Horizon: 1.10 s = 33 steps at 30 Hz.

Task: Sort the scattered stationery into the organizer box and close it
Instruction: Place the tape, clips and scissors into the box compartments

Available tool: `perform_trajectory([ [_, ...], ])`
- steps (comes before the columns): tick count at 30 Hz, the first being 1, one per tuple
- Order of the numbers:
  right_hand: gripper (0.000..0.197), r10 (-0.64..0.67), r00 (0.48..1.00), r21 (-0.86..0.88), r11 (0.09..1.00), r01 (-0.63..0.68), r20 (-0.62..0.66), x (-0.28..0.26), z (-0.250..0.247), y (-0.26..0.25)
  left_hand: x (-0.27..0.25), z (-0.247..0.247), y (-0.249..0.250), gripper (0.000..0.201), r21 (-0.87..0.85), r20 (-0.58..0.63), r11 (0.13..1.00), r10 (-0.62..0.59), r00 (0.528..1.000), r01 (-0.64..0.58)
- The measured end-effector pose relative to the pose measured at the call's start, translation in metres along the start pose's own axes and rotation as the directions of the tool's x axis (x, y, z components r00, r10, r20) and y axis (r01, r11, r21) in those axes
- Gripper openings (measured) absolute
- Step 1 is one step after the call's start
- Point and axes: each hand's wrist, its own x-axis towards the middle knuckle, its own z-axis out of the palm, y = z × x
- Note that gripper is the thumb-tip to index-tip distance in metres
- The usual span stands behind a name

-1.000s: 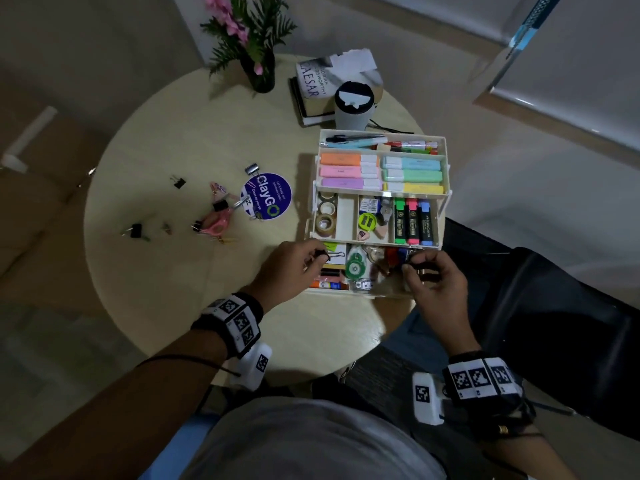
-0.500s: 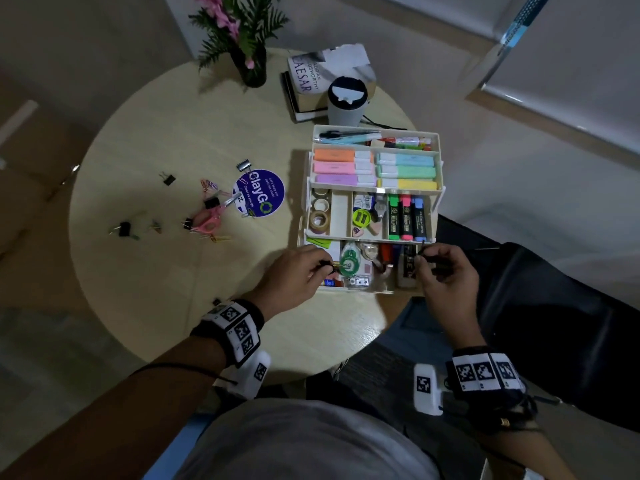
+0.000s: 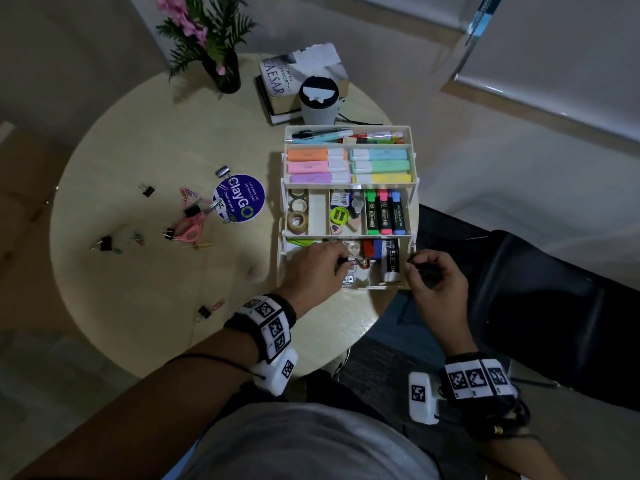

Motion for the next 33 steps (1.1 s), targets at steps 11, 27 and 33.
perform_trajectory([
  [11, 0.019, -0.009, 0.997, -0.029, 1.0, 0.011, 0.073, -0.006, 0.005, 0.008, 0.011, 0.018, 0.0, 0.017, 0.274, 0.105, 0.961, -0.076, 0.992, 0.045],
  [27, 0.019, 0.003, 0.995, -0.032, 0.999, 0.0, 0.103, -0.008, 0.019, 0.006, 0.003, 0.016, 0.003, 0.04, 0.334, 0.404, 0.881, 0.187, 0.895, -0.335],
  [33, 0.017, 0.002, 0.995, -0.047, 0.999, 0.003, 0.103, -0.01, 0.024, 0.003, 0.02, 0.013, 0.002, 0.007, 0.338, 0.399, 0.914, 0.076, 0.914, -0.223],
])
